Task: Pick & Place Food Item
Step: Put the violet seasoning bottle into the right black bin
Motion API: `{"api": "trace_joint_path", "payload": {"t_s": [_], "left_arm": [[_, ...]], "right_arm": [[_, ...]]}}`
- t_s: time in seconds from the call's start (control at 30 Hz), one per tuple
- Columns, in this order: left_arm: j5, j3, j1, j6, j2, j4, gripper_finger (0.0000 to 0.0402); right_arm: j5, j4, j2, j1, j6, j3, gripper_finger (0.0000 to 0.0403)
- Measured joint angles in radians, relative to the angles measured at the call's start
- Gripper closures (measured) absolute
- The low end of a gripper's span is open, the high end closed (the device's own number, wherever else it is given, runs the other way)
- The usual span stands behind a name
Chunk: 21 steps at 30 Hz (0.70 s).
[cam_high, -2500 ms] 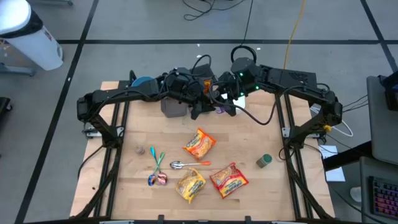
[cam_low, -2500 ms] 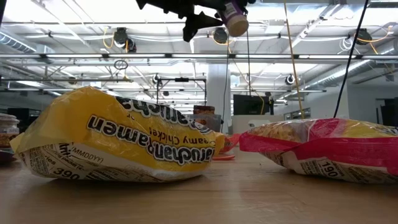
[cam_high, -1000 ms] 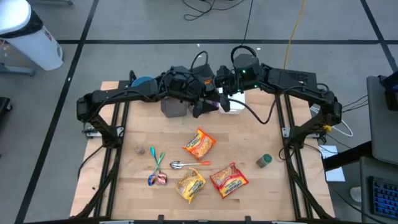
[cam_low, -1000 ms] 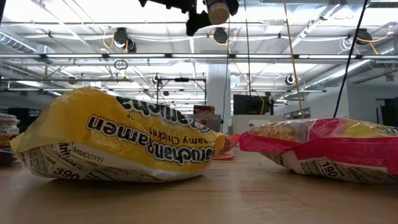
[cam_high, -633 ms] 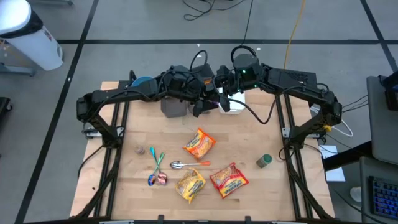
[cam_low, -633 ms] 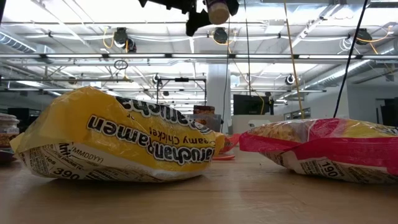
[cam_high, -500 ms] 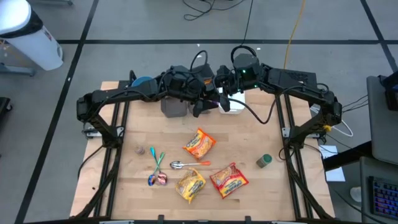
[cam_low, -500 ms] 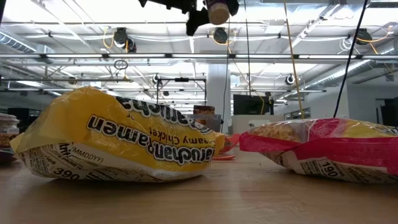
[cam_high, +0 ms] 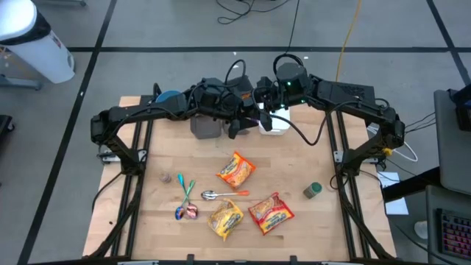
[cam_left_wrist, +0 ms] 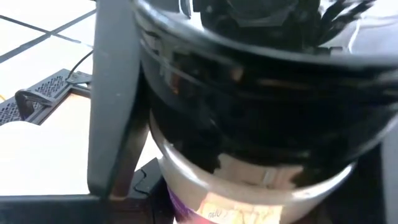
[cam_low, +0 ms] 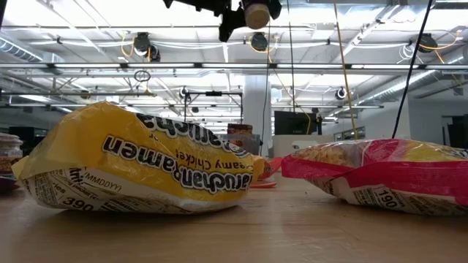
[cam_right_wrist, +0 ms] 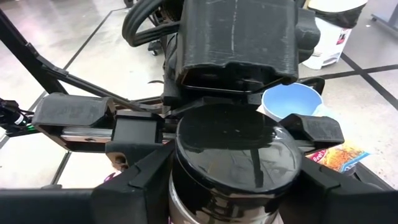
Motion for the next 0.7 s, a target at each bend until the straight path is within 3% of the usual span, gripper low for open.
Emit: {"api": "trace_joint_path", "payload": {"t_s": [0.7], "left_arm": [[0.013,0.000,0.000,-0.011,0.001,0.003,0.0209]], "right_arm": [[-0.005,0.005,-0.003,-0.021,0.006,0.000,0.0161]]}}
